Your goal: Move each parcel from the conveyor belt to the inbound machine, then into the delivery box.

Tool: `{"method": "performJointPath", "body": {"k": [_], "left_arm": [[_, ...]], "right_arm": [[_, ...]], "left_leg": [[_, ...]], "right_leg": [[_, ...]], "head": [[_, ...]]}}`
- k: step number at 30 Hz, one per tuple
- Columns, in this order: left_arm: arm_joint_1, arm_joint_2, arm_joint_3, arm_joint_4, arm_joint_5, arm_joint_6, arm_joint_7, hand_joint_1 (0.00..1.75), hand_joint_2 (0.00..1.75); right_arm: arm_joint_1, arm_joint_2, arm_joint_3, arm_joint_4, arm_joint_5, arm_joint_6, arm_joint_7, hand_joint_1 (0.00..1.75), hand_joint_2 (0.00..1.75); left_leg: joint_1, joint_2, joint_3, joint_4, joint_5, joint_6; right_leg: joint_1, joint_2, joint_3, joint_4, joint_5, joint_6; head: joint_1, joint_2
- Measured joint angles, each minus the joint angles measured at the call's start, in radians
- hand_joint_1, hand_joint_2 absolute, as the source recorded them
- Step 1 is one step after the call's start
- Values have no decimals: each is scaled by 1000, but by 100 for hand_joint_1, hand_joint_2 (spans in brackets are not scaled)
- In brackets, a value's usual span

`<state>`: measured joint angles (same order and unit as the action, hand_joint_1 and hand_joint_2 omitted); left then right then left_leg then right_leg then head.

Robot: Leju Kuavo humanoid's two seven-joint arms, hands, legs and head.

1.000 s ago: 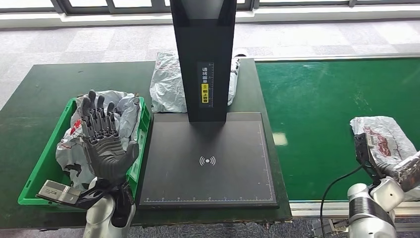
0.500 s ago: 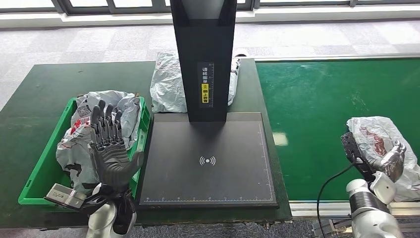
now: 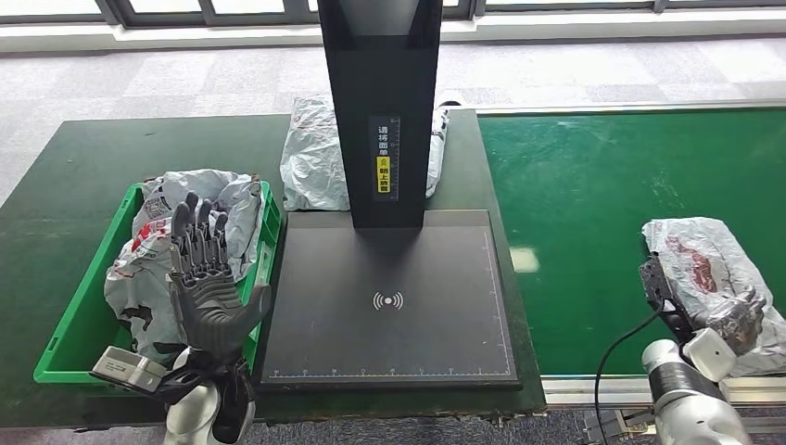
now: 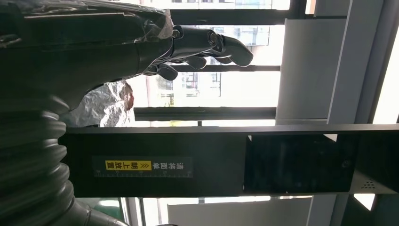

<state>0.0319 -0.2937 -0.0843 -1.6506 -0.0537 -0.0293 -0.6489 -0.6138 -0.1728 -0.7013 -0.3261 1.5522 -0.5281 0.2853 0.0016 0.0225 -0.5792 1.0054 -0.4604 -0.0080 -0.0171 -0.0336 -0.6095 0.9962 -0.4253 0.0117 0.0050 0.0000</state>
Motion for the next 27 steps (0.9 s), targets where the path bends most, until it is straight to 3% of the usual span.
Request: {"method": "performJointPath", "body": {"k": [10, 27], "left_arm": [[26, 0, 0, -4, -14, 18, 0, 0, 175], [35, 0, 0, -5, -33, 22, 0, 0, 175]], "right_arm": [[19, 0, 10, 5, 1, -8, 78, 0, 175], [46, -1, 21, 5, 1, -6, 80, 0, 175]], "left_leg": [[0, 0, 0, 0, 0, 0], [0, 0, 0, 0, 0, 0]], "right_leg": [[0, 0, 0, 0, 0, 0], [0, 0, 0, 0, 0, 0]], "head": [[0, 0], [0, 0]]}}
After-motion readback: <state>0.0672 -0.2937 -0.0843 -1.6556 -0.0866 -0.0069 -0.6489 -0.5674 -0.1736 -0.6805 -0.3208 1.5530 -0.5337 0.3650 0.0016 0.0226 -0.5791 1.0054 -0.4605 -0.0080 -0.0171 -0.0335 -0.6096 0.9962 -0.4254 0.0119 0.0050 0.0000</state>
